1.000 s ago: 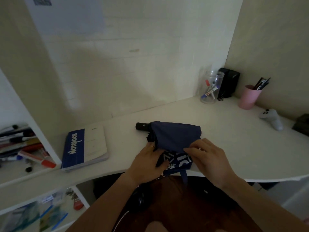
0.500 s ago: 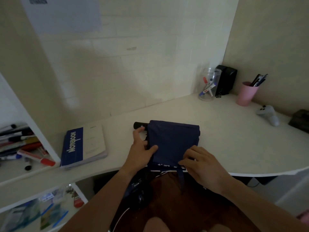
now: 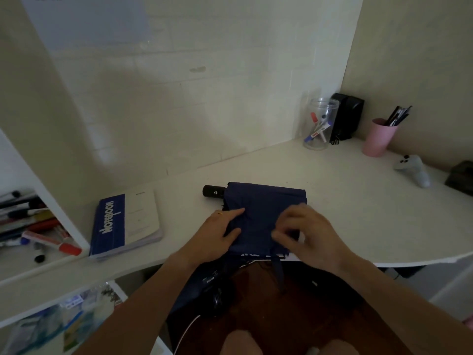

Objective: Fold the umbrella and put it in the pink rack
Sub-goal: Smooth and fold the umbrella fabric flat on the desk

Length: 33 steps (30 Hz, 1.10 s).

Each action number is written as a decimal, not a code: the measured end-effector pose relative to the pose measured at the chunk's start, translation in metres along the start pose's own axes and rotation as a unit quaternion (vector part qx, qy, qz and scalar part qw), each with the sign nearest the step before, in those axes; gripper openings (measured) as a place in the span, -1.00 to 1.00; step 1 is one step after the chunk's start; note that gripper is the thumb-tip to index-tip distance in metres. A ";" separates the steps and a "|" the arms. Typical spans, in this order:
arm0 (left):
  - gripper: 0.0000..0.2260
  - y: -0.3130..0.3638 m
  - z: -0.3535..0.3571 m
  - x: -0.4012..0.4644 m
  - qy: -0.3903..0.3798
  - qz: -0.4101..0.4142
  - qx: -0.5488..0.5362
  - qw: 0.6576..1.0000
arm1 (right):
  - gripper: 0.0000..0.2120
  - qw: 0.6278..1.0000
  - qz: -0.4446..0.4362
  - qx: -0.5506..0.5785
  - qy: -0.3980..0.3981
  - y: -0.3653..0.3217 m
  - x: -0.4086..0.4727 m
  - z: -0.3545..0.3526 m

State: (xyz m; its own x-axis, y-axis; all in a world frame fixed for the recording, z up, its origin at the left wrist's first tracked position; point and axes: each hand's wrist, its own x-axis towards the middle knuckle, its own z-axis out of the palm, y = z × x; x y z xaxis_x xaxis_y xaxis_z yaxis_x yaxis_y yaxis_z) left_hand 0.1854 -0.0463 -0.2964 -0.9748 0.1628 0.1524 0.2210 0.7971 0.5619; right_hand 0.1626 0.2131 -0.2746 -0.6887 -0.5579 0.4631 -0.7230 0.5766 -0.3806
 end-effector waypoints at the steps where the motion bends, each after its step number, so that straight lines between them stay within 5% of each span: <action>1: -0.53 0.001 -0.001 0.000 -0.002 0.001 0.003 1.000 | -0.81 1.000 0.003 0.000 0.031 -0.001 0.009 0.002; 5: -0.55 0.001 -0.005 0.000 -0.005 -0.010 -0.001 1.000 | -0.43 0.981 0.014 -0.108 -0.160 0.010 0.009 0.026; 10: -0.61 -0.005 -0.014 0.006 -0.042 0.009 0.069 0.997 | -0.42 0.958 -0.003 -0.168 -0.234 0.025 -0.009 0.035; 14: -0.73 0.032 -0.016 0.013 0.131 0.136 0.211 0.959 | -0.43 0.951 0.008 -0.171 -0.259 0.023 -0.003 0.033; 17: -0.55 0.033 0.007 0.004 0.033 0.210 0.262 0.941 | -0.43 0.952 0.011 -0.162 -0.260 0.021 -0.004 0.031; 21: -0.43 -0.006 0.021 -0.011 -0.055 0.143 0.251 0.956 | -0.40 0.958 0.019 -0.090 -0.270 0.012 0.001 0.018; 24: -0.41 -0.006 0.023 -0.010 -0.073 0.132 0.259 0.954 | -0.66 0.993 0.068 0.002 -0.091 0.014 0.033 -0.002; 26: -0.42 -0.002 0.021 -0.006 -0.077 0.129 0.255 0.955 | -0.67 0.991 0.133 -0.031 0.002 0.030 0.070 -0.016; 30: -0.45 0.001 0.019 -0.004 -0.077 0.114 0.249 0.959 | -0.71 0.931 0.277 -0.016 -0.237 0.055 0.124 -0.030; 33: -0.47 0.005 0.025 0.003 -0.064 0.102 0.251 0.960 | -0.83 0.930 0.285 0.025 -0.229 0.061 0.139 -0.031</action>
State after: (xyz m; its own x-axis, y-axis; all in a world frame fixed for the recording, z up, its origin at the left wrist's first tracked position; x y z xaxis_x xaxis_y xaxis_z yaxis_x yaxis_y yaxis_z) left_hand 0.1830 -0.0271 -0.3136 -0.9155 0.3900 0.0993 0.3969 0.9157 0.0629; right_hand 0.0244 0.1885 -0.2085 -0.9036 -0.3725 -0.2115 -0.2268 0.8349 -0.5015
